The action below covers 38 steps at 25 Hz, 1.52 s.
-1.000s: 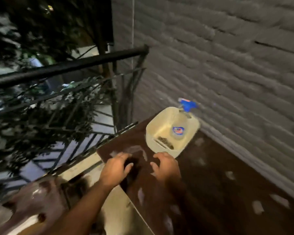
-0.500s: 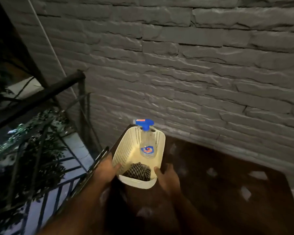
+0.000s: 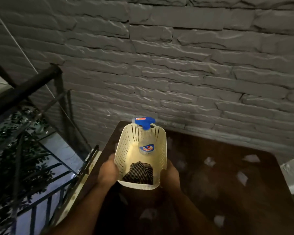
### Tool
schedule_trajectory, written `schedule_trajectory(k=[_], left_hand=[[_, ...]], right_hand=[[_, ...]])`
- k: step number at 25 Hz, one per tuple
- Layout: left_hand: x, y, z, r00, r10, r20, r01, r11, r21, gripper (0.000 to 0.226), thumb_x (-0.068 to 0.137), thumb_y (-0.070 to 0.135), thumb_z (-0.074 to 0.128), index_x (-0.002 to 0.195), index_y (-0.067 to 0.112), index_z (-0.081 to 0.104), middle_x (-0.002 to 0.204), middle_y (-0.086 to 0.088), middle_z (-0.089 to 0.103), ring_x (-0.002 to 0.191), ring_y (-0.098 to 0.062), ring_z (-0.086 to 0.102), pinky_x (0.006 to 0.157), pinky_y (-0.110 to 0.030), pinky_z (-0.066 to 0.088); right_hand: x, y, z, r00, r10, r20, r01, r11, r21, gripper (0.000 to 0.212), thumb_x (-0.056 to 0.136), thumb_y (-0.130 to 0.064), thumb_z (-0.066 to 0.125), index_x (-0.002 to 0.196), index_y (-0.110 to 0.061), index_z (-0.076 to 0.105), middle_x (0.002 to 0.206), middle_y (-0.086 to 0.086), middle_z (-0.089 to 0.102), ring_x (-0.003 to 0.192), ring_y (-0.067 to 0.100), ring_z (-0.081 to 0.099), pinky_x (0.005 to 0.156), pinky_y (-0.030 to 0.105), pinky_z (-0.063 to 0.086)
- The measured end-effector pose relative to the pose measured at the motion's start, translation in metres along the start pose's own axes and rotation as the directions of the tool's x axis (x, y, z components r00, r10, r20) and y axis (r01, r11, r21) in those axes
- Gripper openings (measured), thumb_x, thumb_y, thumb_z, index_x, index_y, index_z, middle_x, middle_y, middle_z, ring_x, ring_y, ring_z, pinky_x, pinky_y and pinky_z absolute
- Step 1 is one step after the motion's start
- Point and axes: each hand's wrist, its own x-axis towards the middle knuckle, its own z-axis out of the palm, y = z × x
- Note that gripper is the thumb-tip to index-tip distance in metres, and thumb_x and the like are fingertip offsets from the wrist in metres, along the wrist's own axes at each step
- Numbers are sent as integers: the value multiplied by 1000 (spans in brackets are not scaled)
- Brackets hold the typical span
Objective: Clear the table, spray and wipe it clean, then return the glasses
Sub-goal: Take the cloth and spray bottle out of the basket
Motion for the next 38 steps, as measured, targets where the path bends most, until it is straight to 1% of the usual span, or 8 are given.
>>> schedule_trajectory(k=[8,13,17,21,26,34,36,38], left_hand=[[-75,115,67,982,174,79,-165,980,-115,42,91,12,39,132,20,48,120,-18,63,108,-39,58,88,-40,46],[-173,221,148,952,236,197,-141,904,-403,32,100,12,38,129,9,53,128,-16,57,122,-33,52,93,-36,42],[-249,262,196,907,322,272,-213,907,-364,41,96,13,46,137,10,46,136,-16,53,125,-33,50,104,-43,42],[-293,276,224,896,321,306,-256,938,-233,46,96,18,46,141,12,40,138,-16,50,126,-34,49,101,-42,42],[-313,277,236,902,325,284,-262,935,-237,47,94,9,47,141,6,39,140,-20,49,129,-34,47,101,-38,38],[-317,278,237,898,292,329,-296,954,-39,36,93,14,46,128,9,39,130,-16,57,119,-33,55,92,-36,42],[-316,278,239,887,297,353,-306,951,-32,44,93,20,50,133,10,36,132,-15,56,120,-32,54,93,-36,42],[-307,277,238,884,303,355,-309,950,-43,59,92,31,55,143,11,31,140,-13,50,127,-30,50,99,-36,40]], right_hand=[[-35,58,-159,988,28,-152,-16,997,80,34,85,-18,48,114,-29,60,104,-7,68,96,14,65,84,39,57],[-88,128,-298,955,79,-287,-72,997,36,17,86,-37,50,102,-34,57,92,0,70,74,21,72,61,42,61],[-121,187,-371,936,169,-309,-161,986,53,29,92,-20,46,118,-28,59,91,5,71,63,24,72,50,40,60],[-139,232,-402,935,193,-298,-177,981,80,34,97,-11,44,127,-22,55,102,5,70,77,25,73,60,43,61],[-138,262,-406,940,165,-297,-153,986,66,36,96,-17,46,130,-20,56,107,2,69,81,14,69,59,29,59],[-126,262,-424,967,186,-175,-185,982,20,37,96,-14,50,132,-21,51,96,-4,63,81,18,67,70,38,61],[-121,261,-426,960,180,-216,-211,969,-132,43,91,-18,59,133,-20,49,113,4,64,93,19,64,82,40,58],[-112,253,-427,907,2,-421,-176,911,-373,49,85,-31,68,130,-20,52,123,4,58,104,19,58,86,37,55]])
